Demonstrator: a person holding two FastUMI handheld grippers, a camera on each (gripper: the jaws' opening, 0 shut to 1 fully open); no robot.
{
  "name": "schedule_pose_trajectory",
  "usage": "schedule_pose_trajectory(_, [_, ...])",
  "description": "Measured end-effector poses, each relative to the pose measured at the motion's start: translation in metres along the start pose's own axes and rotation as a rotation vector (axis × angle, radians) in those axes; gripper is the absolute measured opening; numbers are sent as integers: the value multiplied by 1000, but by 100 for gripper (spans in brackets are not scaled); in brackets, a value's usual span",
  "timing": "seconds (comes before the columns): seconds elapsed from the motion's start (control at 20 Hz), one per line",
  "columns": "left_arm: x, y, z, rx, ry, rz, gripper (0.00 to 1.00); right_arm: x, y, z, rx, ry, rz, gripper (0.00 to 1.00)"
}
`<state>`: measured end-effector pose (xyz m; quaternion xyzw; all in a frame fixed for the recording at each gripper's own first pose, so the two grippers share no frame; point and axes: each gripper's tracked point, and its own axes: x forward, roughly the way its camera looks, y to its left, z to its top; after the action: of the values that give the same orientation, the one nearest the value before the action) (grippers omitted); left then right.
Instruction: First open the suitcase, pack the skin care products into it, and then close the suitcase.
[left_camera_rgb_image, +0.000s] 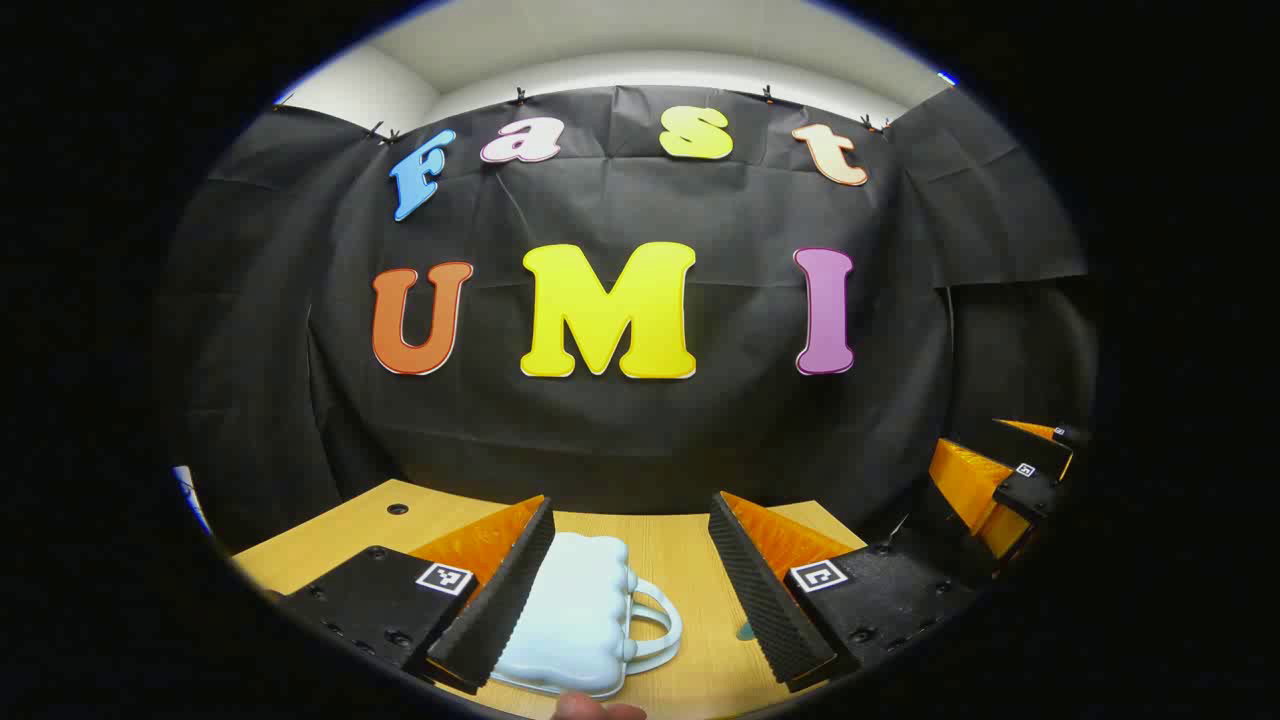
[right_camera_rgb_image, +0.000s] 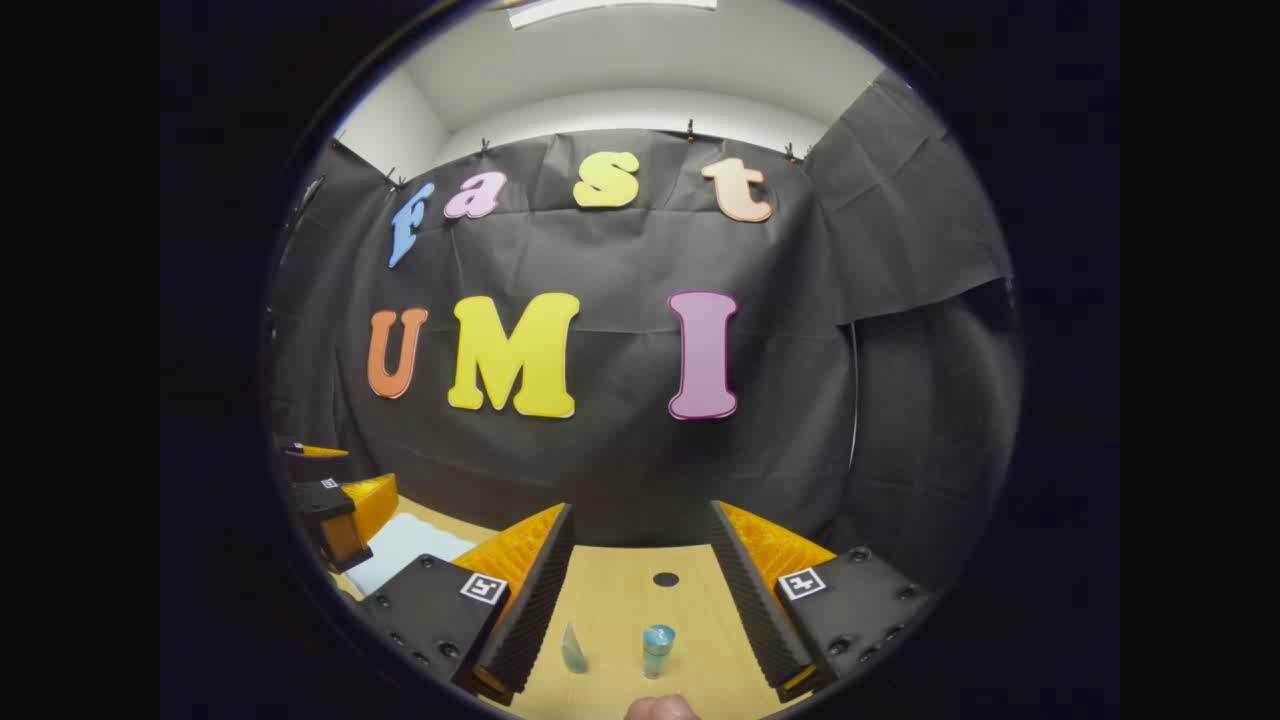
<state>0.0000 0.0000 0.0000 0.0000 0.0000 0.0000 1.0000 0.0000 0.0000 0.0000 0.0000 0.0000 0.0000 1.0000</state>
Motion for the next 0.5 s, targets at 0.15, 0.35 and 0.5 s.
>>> schedule_pose_trajectory(0.15, [-2, -5, 1, 6, -1, -14, 99, -1, 0, -3, -1, 10, 1, 80])
schedule_pose_trajectory(0.35, [-4, -5, 1, 21, -6, -10, 99, -4, -2, -2, -2, 12, 0, 78])
schedule_pose_trajectory(0.5, [-5, -4, 2, 23, -8, -7, 99, -6, -6, -2, -2, 10, -11, 77])
